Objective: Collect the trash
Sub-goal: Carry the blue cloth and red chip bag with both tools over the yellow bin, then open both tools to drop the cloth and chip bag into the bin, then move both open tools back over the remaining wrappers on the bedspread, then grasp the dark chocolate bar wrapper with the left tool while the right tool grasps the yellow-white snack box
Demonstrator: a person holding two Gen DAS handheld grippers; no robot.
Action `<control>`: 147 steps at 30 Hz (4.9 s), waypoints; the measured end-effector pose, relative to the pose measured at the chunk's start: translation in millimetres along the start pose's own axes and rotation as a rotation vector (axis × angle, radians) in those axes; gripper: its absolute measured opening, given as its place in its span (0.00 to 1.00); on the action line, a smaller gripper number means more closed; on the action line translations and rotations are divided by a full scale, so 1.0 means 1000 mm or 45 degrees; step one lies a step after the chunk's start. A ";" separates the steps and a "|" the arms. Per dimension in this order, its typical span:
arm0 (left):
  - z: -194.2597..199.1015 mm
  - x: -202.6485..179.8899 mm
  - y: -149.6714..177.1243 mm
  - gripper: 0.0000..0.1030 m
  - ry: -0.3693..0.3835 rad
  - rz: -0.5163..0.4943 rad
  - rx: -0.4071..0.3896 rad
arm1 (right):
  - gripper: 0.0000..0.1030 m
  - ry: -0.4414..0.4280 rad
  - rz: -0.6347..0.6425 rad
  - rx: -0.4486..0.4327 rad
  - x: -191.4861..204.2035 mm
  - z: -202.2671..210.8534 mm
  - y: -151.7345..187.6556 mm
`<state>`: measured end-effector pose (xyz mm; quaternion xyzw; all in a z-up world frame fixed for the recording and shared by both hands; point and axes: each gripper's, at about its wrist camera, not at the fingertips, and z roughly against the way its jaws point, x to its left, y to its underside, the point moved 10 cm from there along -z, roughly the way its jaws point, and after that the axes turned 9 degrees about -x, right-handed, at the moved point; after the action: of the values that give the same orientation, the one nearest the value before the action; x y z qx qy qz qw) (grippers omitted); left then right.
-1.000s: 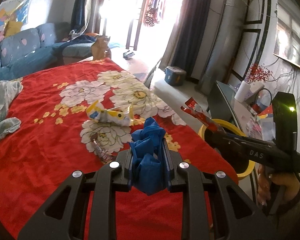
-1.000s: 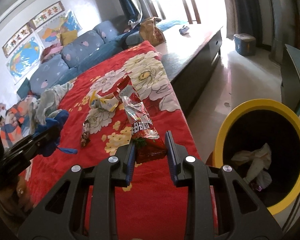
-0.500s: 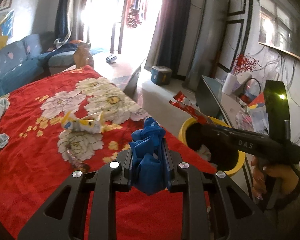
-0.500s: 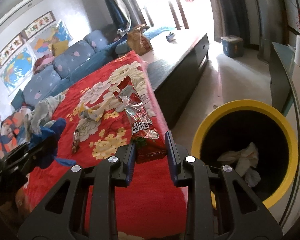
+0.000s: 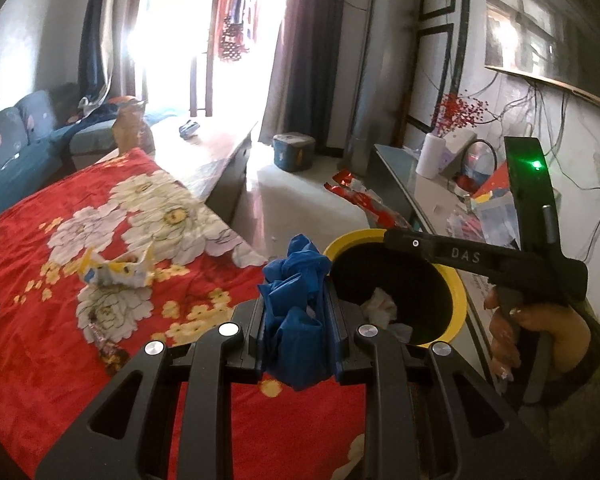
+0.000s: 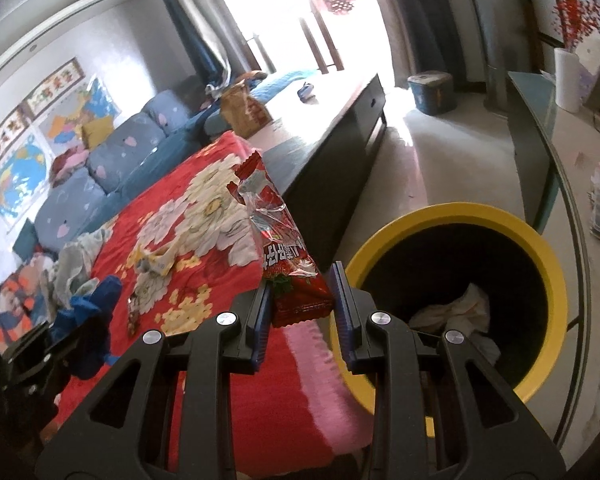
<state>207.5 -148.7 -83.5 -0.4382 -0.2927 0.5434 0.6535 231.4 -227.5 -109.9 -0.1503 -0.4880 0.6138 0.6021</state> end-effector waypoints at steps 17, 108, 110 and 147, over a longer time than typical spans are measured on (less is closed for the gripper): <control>-0.022 -0.048 -0.002 0.21 0.102 -0.076 0.007 | 0.21 0.189 -0.112 -0.044 -0.070 0.005 -0.006; -0.046 0.090 0.013 0.91 -0.256 0.222 0.005 | 0.69 -0.004 0.142 -0.085 0.018 -0.001 0.009; -0.042 0.099 0.014 0.91 -0.279 0.230 0.002 | 0.69 -0.019 0.154 -0.071 0.025 -0.003 0.011; -0.035 0.216 0.084 0.41 -0.406 0.574 0.172 | 0.54 -0.181 0.343 0.233 0.175 -0.161 0.026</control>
<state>250.3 53.5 -194.2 -0.3567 -0.2500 0.7554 0.4895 300.1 0.5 -136.8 -0.1152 -0.4468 0.7398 0.4898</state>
